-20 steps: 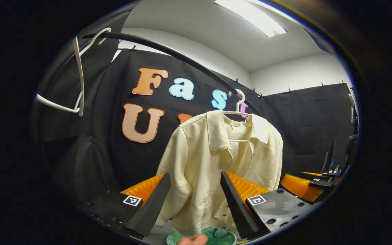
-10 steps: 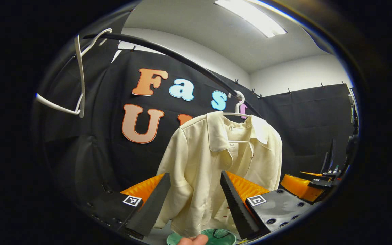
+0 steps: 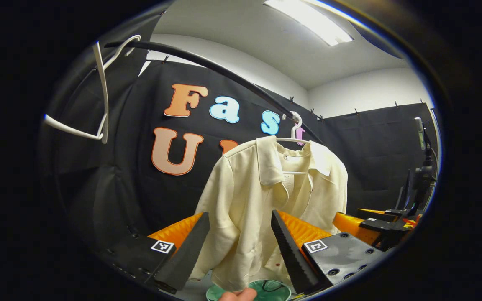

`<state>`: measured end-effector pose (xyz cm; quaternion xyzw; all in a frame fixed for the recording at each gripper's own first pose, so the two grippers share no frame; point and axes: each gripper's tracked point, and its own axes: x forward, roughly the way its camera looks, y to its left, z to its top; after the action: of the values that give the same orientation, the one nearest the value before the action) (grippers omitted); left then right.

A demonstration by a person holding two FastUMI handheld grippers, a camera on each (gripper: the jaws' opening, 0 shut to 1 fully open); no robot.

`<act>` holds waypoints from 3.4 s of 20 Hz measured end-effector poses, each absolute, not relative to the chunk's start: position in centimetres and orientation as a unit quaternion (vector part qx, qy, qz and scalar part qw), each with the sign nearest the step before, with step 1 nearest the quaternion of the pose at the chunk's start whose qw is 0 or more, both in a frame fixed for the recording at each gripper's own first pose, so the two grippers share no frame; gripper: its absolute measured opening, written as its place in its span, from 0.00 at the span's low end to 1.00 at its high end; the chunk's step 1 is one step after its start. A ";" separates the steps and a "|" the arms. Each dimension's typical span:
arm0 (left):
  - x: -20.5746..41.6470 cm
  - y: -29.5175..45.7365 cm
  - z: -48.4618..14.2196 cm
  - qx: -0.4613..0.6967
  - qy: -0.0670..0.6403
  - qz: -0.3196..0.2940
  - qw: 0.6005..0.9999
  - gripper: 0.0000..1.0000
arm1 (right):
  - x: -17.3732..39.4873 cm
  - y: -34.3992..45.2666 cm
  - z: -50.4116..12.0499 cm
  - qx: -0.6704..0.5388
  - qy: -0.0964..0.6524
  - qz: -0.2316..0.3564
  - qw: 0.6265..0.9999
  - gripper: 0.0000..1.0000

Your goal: Grasp the clothes on the hanger with both hands and then place them into the laundry hamper below.

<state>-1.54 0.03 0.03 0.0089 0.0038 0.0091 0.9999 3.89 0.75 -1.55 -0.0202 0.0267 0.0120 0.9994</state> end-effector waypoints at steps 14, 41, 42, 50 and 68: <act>-4.8 5.2 0.0 0.005 0.008 0.076 0.997 0.97 | 18.0 -0.6 -3.3 -0.063 0.011 -0.153 0.986 0.94; 16.8 -4.5 -4.5 0.144 -0.065 0.161 0.974 0.95 | 10.9 -7.0 1.8 -0.036 0.028 -0.020 0.999 0.01; 15.9 -2.8 -4.3 0.169 -0.066 0.197 0.963 0.95 | 11.5 -7.1 1.6 -0.034 0.028 -0.019 0.999 0.01; 11.9 2.9 -3.1 0.260 -0.093 0.277 0.920 0.75 | 12.0 -7.4 1.0 -0.036 0.023 -0.009 0.999 0.02; 10.7 -1.1 -4.0 0.204 -0.116 0.112 0.966 0.96 | 10.9 -5.9 0.5 -0.036 0.025 0.005 0.999 0.04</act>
<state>10.72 -1.09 -3.96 0.2039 -0.1164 0.1124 0.9655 10.89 -5.88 0.48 -0.0361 0.0252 0.0054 0.9990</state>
